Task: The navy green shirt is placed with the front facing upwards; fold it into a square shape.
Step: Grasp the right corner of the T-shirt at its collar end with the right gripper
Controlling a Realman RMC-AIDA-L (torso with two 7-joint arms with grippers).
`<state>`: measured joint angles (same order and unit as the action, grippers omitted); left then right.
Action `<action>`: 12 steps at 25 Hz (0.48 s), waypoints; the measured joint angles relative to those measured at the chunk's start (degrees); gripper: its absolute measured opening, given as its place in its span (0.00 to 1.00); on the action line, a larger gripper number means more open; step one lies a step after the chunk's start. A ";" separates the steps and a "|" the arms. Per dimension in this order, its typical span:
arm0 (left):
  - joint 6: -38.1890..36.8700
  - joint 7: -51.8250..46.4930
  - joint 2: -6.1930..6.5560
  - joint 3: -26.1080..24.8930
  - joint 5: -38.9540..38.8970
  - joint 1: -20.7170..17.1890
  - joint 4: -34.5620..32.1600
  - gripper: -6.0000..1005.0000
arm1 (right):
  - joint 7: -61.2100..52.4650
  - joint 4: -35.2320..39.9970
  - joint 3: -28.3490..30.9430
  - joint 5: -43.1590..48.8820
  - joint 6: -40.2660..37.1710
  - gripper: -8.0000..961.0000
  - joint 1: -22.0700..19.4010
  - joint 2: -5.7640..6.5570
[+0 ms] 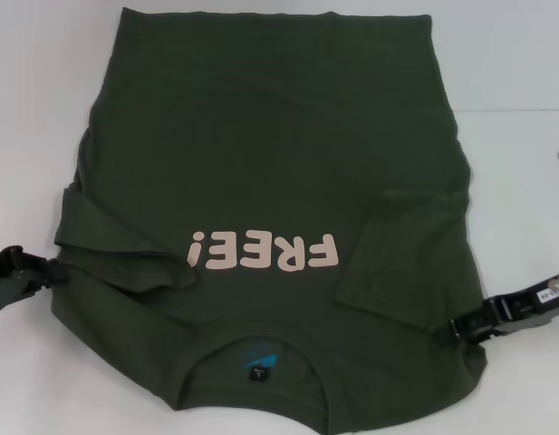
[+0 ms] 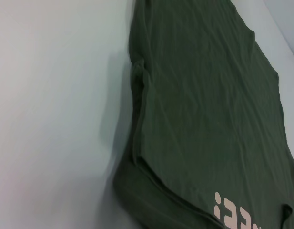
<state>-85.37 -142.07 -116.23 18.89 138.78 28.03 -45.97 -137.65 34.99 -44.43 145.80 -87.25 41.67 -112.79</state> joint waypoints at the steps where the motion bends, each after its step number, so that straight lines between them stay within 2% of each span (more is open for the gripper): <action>1: -0.08 0.01 -0.01 0.01 0.00 0.00 0.00 0.04 | -0.08 -0.08 -0.12 -0.03 0.26 0.77 0.32 -0.17; 6: -0.19 0.03 -0.03 0.01 0.00 0.07 0.00 0.04 | -0.56 -0.56 -0.59 0.63 0.93 0.77 1.26 -0.66; 12: -0.23 0.06 -0.04 0.01 -0.18 0.07 0.01 0.04 | -0.56 -0.35 -0.41 0.35 -0.32 0.77 0.60 -0.17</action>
<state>-85.60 -142.01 -116.28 18.90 138.60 28.10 -45.95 -138.21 34.64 -44.85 146.15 -87.58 42.26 -112.96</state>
